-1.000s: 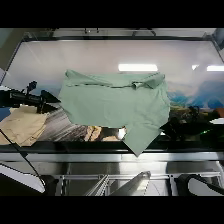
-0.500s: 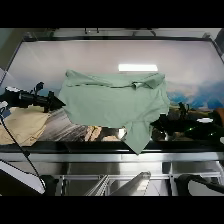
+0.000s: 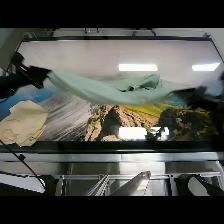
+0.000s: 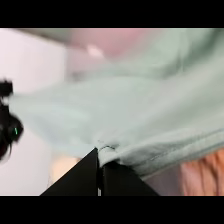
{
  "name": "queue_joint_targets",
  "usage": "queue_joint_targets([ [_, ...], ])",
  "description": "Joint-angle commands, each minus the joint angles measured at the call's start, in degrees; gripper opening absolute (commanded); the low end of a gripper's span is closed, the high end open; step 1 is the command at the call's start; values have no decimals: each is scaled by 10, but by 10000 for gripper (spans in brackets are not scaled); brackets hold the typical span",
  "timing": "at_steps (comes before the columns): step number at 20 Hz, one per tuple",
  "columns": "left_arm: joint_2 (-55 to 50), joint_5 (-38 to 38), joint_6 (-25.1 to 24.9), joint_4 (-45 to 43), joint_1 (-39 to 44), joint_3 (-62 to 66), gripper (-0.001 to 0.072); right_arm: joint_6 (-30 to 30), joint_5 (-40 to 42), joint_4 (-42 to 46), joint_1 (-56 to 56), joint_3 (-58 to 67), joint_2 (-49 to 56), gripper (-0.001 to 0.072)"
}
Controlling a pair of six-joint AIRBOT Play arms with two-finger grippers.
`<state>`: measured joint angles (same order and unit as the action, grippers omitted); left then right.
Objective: Fold the shirts.
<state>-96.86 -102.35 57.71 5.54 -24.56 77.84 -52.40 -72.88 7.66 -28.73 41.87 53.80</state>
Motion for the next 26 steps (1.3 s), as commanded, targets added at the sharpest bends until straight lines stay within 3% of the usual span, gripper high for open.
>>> queue_joint_targets([
  [1,108,-41,49,160,-30,0,16,1,-35,-80,-133,121,-111,14],
  [4,191,-40,76,174,-46,0,17,0,-35,-100,-203,195,-164,14],
  [9,317,-40,77,200,-59,0,24,17,-13,-109,-196,309,-189,14],
  [14,349,-31,64,177,-165,0,24,17,2,-96,-196,369,-158,14],
  [16,319,-5,64,101,-166,-6,24,17,7,-62,-181,367,-130,14],
  [19,240,38,52,23,-80,-50,24,31,15,22,-80,360,-56,14],
  [24,15,122,-5,20,29,-82,24,31,144,207,134,323,143,14],
  [26,-96,126,-7,22,31,-21,24,32,193,198,151,323,234,14],
])
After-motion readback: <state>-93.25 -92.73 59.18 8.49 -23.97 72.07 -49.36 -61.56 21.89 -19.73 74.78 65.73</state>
